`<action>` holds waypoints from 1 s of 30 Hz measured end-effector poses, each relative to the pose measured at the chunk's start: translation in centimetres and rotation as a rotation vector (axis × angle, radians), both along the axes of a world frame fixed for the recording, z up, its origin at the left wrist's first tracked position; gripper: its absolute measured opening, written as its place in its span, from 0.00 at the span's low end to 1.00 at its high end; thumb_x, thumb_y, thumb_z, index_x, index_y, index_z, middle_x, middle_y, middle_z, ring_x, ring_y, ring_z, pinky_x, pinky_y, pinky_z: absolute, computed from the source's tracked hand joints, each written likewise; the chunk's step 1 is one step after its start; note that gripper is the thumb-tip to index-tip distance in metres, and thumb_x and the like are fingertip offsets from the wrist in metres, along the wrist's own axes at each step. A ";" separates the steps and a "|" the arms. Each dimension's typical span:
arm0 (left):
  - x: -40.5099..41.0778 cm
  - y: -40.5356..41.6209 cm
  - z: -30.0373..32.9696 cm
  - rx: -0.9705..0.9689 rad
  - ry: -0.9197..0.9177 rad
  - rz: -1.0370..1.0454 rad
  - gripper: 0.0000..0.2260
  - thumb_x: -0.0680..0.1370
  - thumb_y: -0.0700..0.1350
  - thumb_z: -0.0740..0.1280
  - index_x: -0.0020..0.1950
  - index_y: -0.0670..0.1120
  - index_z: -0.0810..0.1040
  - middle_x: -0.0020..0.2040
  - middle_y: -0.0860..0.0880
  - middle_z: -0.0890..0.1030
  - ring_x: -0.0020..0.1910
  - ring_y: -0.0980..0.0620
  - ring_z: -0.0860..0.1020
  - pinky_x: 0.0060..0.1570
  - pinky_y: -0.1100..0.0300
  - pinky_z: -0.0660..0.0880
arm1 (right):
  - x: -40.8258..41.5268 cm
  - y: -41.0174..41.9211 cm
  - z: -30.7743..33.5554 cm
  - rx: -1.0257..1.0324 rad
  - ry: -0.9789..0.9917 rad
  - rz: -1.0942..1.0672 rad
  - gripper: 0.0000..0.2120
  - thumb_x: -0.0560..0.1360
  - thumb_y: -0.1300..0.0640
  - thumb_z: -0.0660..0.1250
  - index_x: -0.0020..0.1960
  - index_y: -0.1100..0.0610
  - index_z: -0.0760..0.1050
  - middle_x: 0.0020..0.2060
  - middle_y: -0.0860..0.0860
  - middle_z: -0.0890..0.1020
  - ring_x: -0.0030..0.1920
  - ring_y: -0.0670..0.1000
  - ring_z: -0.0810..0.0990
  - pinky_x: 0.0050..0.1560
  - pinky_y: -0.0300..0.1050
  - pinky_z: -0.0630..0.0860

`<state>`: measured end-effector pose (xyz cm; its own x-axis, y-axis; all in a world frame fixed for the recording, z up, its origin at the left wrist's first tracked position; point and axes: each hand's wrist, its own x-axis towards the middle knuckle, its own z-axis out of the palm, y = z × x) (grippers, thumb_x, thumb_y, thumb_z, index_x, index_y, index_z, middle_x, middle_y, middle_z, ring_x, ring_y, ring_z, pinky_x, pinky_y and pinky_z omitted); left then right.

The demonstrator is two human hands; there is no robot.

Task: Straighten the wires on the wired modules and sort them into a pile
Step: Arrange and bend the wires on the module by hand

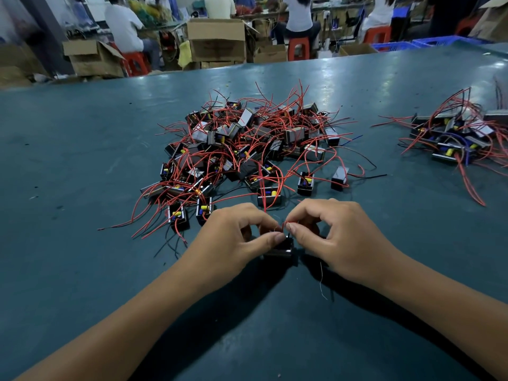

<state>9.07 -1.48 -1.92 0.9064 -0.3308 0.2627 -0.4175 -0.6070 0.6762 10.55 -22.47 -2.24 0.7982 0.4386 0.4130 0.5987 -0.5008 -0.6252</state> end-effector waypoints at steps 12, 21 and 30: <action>0.0 -0.5 -0.5 0.176 -0.141 0.074 0.04 0.75 0.48 0.72 0.41 0.51 0.81 0.39 0.58 0.77 0.36 0.61 0.73 0.36 0.61 0.67 | 0.3 -0.3 -0.3 -0.039 0.003 -0.054 0.05 0.76 0.56 0.72 0.41 0.52 0.79 0.32 0.42 0.80 0.37 0.45 0.79 0.44 0.37 0.71; -0.1 -0.1 -0.5 0.131 -0.111 0.061 0.04 0.75 0.47 0.74 0.42 0.51 0.80 0.40 0.58 0.78 0.40 0.58 0.75 0.41 0.58 0.73 | 1.1 -4.6 4.2 -0.218 -0.151 0.293 0.10 0.74 0.63 0.68 0.53 0.52 0.79 0.50 0.45 0.80 0.51 0.49 0.80 0.51 0.43 0.75; -0.5 0.0 -0.1 0.014 0.034 0.006 0.08 0.73 0.41 0.75 0.42 0.53 0.80 0.40 0.58 0.80 0.35 0.58 0.76 0.37 0.70 0.69 | 0.3 -3.4 2.9 -0.457 -0.086 0.443 0.04 0.75 0.53 0.74 0.49 0.48 0.83 0.46 0.42 0.80 0.44 0.40 0.77 0.47 0.34 0.73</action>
<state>8.54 -1.47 -1.98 0.9166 -0.3290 0.2274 -0.3911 -0.6191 0.6810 10.89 -25.84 0.68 0.4733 0.8660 0.1614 0.8485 -0.3990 -0.3476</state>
